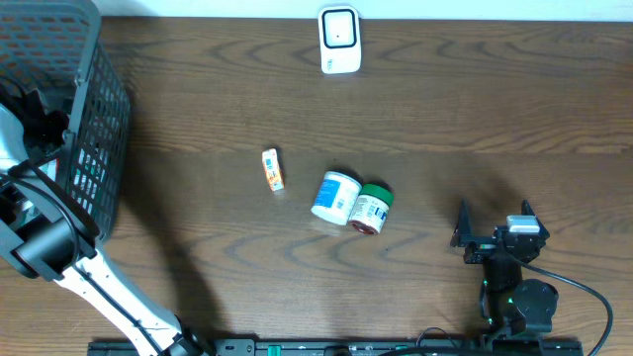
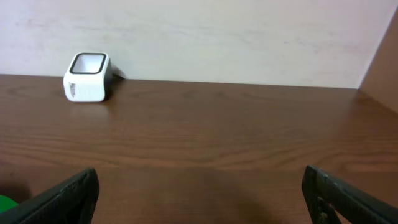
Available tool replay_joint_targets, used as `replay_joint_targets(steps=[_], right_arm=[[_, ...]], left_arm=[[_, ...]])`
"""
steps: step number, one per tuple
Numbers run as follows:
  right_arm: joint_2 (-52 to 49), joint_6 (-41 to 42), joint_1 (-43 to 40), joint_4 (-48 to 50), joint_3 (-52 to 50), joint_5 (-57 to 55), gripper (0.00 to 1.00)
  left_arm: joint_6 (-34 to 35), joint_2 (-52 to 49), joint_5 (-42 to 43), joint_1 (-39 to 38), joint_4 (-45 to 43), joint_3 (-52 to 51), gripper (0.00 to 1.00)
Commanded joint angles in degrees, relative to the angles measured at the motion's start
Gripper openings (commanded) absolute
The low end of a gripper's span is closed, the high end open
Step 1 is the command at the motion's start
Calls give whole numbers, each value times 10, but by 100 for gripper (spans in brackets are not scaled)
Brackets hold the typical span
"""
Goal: Scan the item barcode
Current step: 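Move the left gripper back into the grey basket, then grasp the red Nescafe 3in1 stick with the left gripper and lift out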
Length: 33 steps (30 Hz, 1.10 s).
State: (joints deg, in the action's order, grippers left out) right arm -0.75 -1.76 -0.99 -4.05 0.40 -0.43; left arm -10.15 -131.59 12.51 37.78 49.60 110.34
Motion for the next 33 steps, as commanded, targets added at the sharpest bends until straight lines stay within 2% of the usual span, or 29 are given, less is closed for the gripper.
replay_joint_targets(steps=[1,8,21,24,28,31,33], right_arm=[[0,-2,8,-2,-1,-1,99],[0,-2,8,-2,-1,-1,99],[0,-2,8,-2,-1,-1,99],[0,-2,8,-2,-1,-1,99],[0,-2,8,-2,-1,-1,99],[0,-2,8,-2,-1,-1,99],[0,-2,8,-2,-1,-1,99]], left_arm=[[-4,-16,-20,0,2,-5,54],[38,-9,-19,0,4,-5,50],[38,1,-85,0,30,-16,46],[38,1,-82,-1,28,-23,39],[38,2,-38,-1,23,-19,32],[38,10,-24,-1,24,-5,14],[38,25,-25,-1,23,-1,8]])
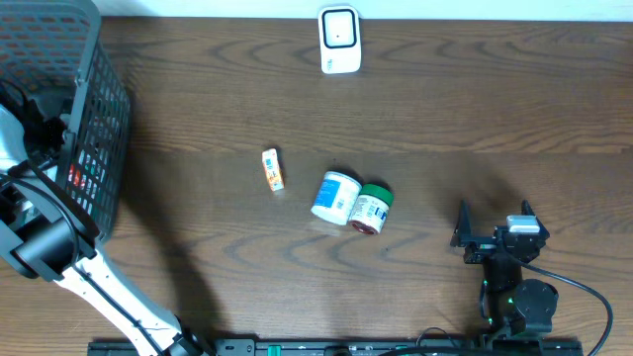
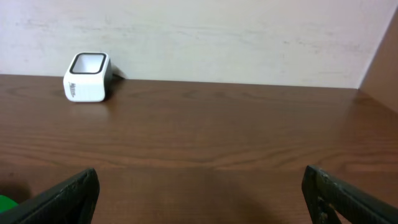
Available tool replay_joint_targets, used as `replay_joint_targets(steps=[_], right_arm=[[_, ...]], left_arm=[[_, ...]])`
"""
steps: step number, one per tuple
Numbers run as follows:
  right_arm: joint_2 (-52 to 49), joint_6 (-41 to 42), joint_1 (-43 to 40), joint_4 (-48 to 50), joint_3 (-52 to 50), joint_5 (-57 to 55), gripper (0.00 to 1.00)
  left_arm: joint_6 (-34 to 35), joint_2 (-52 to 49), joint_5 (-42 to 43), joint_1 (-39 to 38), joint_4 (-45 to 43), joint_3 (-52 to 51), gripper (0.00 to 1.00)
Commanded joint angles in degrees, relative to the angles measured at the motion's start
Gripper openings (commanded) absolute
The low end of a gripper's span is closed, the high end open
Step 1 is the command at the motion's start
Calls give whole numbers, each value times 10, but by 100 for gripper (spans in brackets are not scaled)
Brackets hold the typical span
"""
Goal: Scan the item barcode
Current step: 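Grasp the red Nescafe 3in1 stick with the left gripper and lift out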
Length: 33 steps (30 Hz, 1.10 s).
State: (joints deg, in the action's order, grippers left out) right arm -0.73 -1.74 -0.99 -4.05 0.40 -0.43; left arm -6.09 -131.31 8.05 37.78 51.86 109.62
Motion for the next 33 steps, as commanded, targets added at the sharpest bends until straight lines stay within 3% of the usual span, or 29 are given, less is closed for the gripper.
replay_joint_targets(steps=[1,5,10,13,22,27,33], right_arm=[[0,-2,8,-2,-1,-1,99],[0,-2,8,-2,-1,-1,99],[0,-2,8,-2,-1,-1,99],[0,-2,8,-2,-1,-1,99],[0,-2,8,-2,-1,-1,99],[0,-2,8,-2,-1,-1,99],[0,-2,8,-2,-1,-1,99]], left_arm=[[-2,33,20,-1,0,9,8],[27,99,18,-1,-19,10,8],[111,210,20,-1,-38,10,8],[140,281,56,-1,-38,10,7],[139,422,305,-2,1,10,8],[129,429,321,-7,99,7,7],[46,422,340,-43,184,-25,8]])
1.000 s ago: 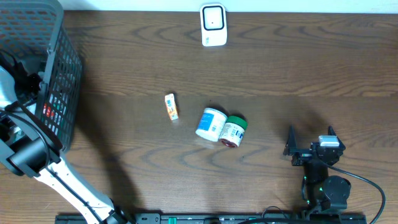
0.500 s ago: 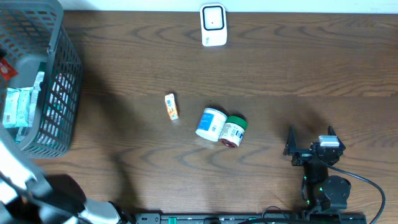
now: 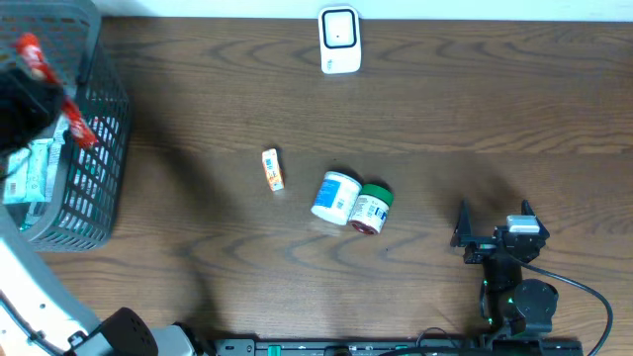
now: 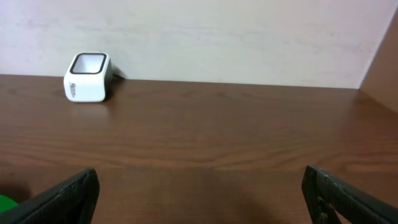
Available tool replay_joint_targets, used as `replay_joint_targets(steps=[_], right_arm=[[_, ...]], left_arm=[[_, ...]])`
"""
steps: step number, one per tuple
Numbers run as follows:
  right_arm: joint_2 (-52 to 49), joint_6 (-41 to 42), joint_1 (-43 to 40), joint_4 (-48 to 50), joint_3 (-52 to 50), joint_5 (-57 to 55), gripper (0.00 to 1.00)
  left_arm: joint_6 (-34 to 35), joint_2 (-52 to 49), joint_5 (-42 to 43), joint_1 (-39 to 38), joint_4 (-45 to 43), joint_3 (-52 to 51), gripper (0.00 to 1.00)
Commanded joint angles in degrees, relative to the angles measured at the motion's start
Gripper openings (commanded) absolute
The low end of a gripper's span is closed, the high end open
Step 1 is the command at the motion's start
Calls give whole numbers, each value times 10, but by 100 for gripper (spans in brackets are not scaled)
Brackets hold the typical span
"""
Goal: Scan the item barcode
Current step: 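Grasp the red Nescafe 3in1 stick with the left gripper and lift out, then lower the Nescafe stick onto the table below the tissue pack, release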
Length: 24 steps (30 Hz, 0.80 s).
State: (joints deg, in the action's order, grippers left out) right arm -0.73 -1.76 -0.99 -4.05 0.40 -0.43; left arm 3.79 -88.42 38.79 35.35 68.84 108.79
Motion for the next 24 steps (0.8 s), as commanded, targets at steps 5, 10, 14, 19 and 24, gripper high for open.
replay_joint_targets(steps=[5,10,14,19,24], right_arm=[[0,-2,8,-2,-1,-1,99],[0,-2,8,-2,-1,-1,99],[0,-2,8,-2,-1,-1,99],[0,-2,8,-2,-1,-1,99],[0,-2,8,-2,-1,-1,99]], left_arm=[[-94,-7,57,-75,43,-57,8],[-122,-7,59,-140,45,-103,7],[-139,-7,54,-176,42,-144,7],[-149,-7,54,-208,37,-205,8],[-158,-6,54,-239,22,-266,7]])
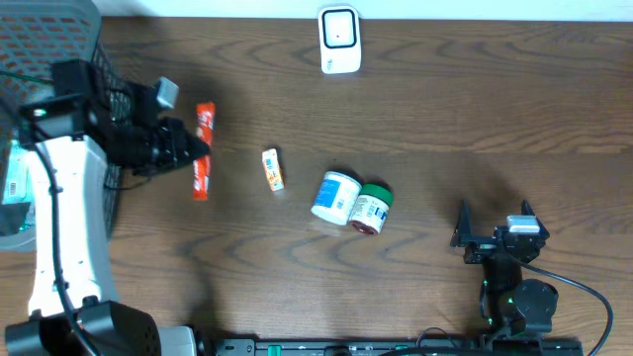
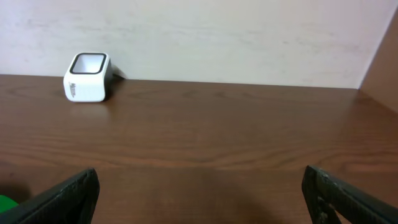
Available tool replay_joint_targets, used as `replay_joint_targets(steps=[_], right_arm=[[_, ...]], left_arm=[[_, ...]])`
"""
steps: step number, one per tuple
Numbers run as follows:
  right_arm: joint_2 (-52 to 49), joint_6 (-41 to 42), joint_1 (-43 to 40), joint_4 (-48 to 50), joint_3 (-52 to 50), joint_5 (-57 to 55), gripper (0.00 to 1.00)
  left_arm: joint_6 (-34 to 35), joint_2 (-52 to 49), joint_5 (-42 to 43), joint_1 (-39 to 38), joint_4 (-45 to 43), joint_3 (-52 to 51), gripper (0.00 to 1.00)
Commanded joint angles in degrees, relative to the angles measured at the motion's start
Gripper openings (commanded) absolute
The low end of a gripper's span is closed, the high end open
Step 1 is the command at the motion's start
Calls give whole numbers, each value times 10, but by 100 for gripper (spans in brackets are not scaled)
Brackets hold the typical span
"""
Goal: Scan the item barcode
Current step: 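Lower the Nescafe stick onto the table below the tissue pack, release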
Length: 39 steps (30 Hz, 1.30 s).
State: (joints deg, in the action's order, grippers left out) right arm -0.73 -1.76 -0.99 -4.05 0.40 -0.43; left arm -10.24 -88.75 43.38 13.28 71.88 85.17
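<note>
My left gripper (image 1: 190,148) is shut on a red tube (image 1: 204,164) with white print, just right of the basket, over the table's left part. The white barcode scanner (image 1: 338,40) stands at the far edge of the table; it also shows in the right wrist view as the scanner (image 2: 87,76), far left. My right gripper (image 1: 493,223) rests at the front right, open, with nothing between its fingers (image 2: 69,198).
A dark wire basket (image 1: 47,32) fills the far left corner, with a white-green packet (image 1: 14,174) inside. A small orange-white box (image 1: 272,169), a white-blue jar (image 1: 336,197) and a green-lidded jar (image 1: 372,208) lie mid-table.
My left gripper with the red tube has moved from above the basket to the right, and now stands over the table beside the basket. The right arm is unchanged.
My left arm first reached down into the basket. Then something red showed through the basket wall near it. After that the gripper was up above the basket with the red tube, and now holds it over the table.
</note>
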Motion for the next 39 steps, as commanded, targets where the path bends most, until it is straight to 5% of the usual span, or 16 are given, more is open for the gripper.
replay_joint_targets(steps=[1,14,39], right_arm=[[0,-2,8,-2,-1,-1,99],[0,-2,8,-2,-1,-1,99],[0,-2,8,-2,-1,-1,99]], left_arm=[[-17,-3,9,-24,-13,-40,7],[-15,-4,8,-101,-78,-142,7],[20,-4,12,-103,-217,-344,7]])
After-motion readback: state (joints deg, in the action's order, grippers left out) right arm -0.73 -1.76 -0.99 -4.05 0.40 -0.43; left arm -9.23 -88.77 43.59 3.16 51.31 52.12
